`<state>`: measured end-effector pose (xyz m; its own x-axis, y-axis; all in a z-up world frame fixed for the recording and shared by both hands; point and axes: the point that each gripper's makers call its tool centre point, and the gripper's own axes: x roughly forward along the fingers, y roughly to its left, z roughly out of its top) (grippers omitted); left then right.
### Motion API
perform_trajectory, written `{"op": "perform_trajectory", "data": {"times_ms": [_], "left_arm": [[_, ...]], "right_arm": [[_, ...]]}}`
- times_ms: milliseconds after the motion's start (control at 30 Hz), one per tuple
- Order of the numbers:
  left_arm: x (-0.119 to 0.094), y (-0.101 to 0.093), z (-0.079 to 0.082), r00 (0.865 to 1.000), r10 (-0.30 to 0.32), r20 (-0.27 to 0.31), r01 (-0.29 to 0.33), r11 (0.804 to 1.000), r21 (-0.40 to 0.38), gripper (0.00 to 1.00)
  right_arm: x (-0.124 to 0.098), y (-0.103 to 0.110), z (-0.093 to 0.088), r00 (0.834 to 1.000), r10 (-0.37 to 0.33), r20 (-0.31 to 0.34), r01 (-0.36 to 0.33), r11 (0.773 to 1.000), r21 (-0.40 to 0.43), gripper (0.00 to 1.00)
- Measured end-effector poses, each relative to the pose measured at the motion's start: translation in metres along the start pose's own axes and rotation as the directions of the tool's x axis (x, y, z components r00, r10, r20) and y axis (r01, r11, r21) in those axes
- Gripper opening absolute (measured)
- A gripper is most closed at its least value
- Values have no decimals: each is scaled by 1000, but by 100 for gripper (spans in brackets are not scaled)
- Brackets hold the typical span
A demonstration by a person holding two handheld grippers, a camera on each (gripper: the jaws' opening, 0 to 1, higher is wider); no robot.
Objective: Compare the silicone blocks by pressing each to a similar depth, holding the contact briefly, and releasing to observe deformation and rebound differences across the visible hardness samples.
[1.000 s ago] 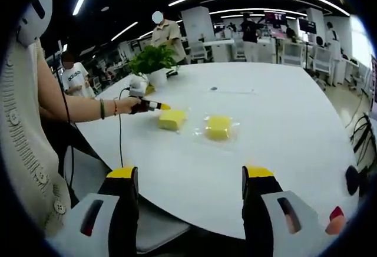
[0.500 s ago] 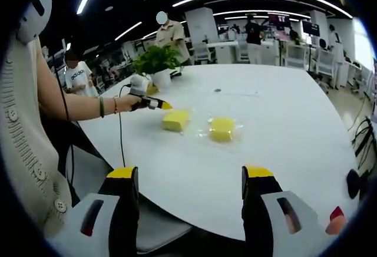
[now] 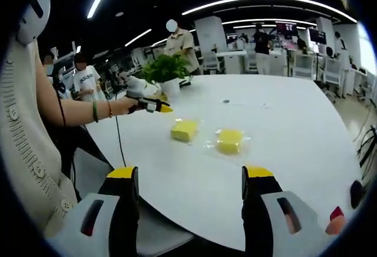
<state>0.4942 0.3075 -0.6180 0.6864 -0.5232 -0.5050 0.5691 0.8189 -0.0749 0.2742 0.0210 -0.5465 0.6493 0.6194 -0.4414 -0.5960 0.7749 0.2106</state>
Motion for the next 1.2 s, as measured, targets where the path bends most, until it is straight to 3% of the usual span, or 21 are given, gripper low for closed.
{"op": "perform_trajectory", "data": {"times_ms": [200, 567, 1000, 1200], "left_arm": [[-22, -25, 18, 999, -10, 33, 9, 1000, 26, 38], [-64, -97, 41, 993, -77, 87, 71, 995, 66, 42], [-112, -155, 47, 983, -93, 160, 87, 995, 41, 49], [-131, -168, 36, 983, -77, 169, 78, 997, 4, 51]], "right_arm": [[-2, 1, 7, 999, 35, 34, -35, 999, -21, 66], [-8, -2, 13, 991, 94, 91, -90, 995, -40, 65], [-19, -9, 13, 978, 152, 141, -151, 988, -18, 67], [-22, -11, 18, 967, 185, 174, -188, 982, 1, 69]]}}
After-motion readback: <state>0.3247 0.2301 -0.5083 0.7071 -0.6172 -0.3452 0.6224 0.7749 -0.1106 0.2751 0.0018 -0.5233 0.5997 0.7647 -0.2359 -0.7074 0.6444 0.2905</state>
